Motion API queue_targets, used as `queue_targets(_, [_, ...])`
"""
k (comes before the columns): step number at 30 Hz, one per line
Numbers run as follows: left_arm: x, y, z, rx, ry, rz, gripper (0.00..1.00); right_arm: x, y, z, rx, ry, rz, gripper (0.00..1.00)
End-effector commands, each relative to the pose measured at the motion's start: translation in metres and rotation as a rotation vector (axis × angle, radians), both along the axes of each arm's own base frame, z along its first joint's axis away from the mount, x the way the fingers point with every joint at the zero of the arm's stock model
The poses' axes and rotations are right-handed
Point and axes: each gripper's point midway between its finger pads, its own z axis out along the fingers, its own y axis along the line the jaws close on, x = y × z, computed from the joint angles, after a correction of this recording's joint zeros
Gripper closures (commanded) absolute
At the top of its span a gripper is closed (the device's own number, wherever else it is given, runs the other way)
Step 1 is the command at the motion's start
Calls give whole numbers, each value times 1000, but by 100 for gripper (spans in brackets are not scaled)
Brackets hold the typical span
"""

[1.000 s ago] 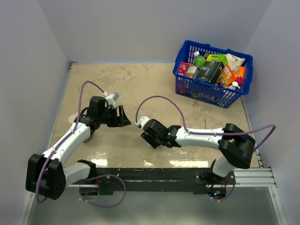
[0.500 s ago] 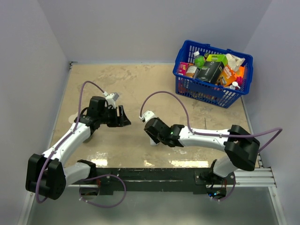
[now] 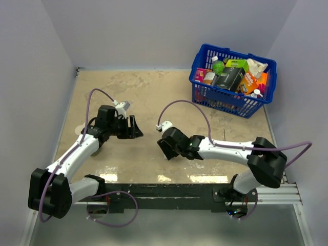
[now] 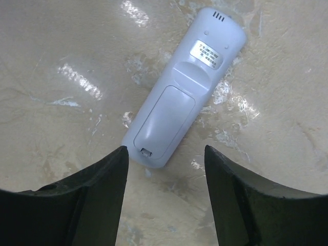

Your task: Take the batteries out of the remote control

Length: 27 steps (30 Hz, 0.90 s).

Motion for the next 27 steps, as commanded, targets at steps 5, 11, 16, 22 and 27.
queue_targets(5, [2, 0, 9, -8, -42, 3, 33, -12, 33, -7, 240, 177, -68, 24])
queue_targets(11, [1, 0, 10, -10, -45, 0, 33, -16, 39, -20, 252, 238, -110, 23])
queue_targets(16, [1, -1, 10, -8, -46, -2, 33, -8, 27, -25, 216, 211, -204, 23])
queue_targets(22, [0, -3, 8, -9, -38, -7, 33, -5, 33, -15, 256, 205, -214, 24])
queue_targets(27, [1, -2, 8, -9, -40, -3, 33, -11, 47, -16, 321, 260, -219, 25])
